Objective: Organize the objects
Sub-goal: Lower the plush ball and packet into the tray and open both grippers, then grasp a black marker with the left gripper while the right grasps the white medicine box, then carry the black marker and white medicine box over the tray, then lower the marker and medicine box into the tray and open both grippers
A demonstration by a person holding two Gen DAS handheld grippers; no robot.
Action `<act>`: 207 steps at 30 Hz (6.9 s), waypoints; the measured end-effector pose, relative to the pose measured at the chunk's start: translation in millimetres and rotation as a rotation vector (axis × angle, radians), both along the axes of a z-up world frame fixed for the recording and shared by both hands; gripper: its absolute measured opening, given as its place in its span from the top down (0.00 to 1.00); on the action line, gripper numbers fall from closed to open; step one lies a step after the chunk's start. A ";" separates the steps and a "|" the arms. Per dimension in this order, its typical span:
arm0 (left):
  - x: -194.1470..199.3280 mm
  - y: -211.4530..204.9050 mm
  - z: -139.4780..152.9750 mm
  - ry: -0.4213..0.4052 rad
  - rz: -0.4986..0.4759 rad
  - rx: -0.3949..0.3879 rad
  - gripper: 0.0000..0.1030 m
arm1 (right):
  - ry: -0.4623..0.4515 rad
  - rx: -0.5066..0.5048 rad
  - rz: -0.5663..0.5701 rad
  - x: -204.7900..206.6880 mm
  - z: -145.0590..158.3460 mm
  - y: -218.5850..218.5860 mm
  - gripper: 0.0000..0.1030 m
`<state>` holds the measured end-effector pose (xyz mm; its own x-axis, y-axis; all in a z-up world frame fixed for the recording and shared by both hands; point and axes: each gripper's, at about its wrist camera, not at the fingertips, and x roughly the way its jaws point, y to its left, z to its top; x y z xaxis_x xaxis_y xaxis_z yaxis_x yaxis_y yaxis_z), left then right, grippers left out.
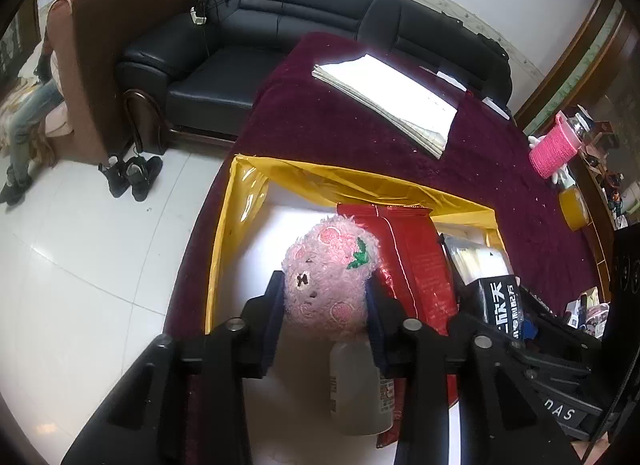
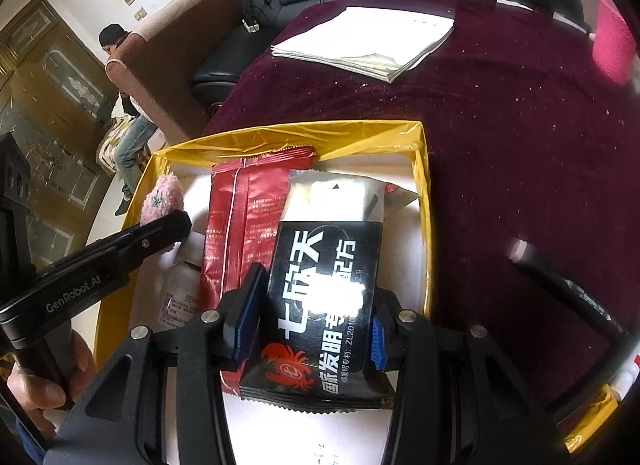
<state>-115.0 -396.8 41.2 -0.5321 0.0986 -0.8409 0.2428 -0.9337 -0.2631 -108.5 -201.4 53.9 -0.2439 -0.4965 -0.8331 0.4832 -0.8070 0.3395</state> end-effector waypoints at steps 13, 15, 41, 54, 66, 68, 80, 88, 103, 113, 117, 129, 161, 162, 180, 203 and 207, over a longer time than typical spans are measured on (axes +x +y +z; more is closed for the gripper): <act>17.3 2.9 13.8 0.021 0.010 0.019 0.55 | -0.010 -0.048 0.010 8.3 13.5 13.8 0.46; 22.4 5.8 17.8 0.032 0.005 0.021 0.55 | -0.012 -0.064 0.011 9.8 16.3 18.7 0.46; 57.2 257.1 51.7 0.114 -0.511 -0.052 0.47 | 0.149 -0.335 -0.138 117.2 65.1 292.2 0.42; -20.2 279.3 41.0 0.048 -0.429 -0.226 0.47 | 0.188 -0.433 -0.248 99.7 18.0 365.7 0.42; -73.9 299.4 -18.5 -0.147 -0.445 -0.217 0.47 | 0.172 -0.526 -0.213 93.1 8.7 378.9 0.42; -62.8 301.3 -18.2 -0.178 -0.468 -0.238 0.47 | 0.165 -0.530 -0.203 93.3 7.9 378.3 0.42; 18.6 301.0 -11.8 -0.278 -0.621 -0.169 0.47 | 0.153 -0.543 -0.181 94.7 6.5 376.1 0.42; 48.7 319.0 -19.7 -0.206 -0.644 -0.291 0.52 | 0.153 -0.544 -0.193 94.1 6.6 377.8 0.42; 98.8 317.5 -14.2 -0.088 -0.541 -0.303 0.89 | 0.140 -0.459 -0.062 98.9 7.2 350.6 0.41; 116.4 309.1 -13.9 -0.025 -0.470 -0.265 0.89 | 0.108 -0.210 0.034 106.2 -12.7 310.2 0.44; 120.1 309.3 -15.6 0.014 -0.458 -0.280 0.89 | 0.161 -0.122 0.029 111.6 -14.2 301.1 0.69; 135.1 273.8 3.7 0.087 -0.412 -0.057 0.89 | 0.193 -0.224 -0.036 130.9 6.0 308.9 0.72; 184.9 69.2 37.3 0.264 -0.032 0.101 0.88 | 0.083 -0.305 0.214 135.9 34.2 135.9 0.72; 183.6 63.9 35.0 0.256 -0.018 0.097 0.88 | 0.072 -0.302 0.221 135.7 31.8 127.9 0.72; 131.7 13.0 3.6 0.069 0.035 0.027 0.88 | -0.091 -0.179 0.305 125.4 -3.0 7.2 0.71; 81.0 7.2 -3.3 -0.037 -0.004 -0.055 0.88 | -0.084 -0.097 0.229 113.2 -17.8 -31.9 0.71; 83.8 2.7 -2.4 -0.028 0.003 -0.029 0.88 | -0.076 -0.092 0.234 114.6 -15.3 -30.2 0.71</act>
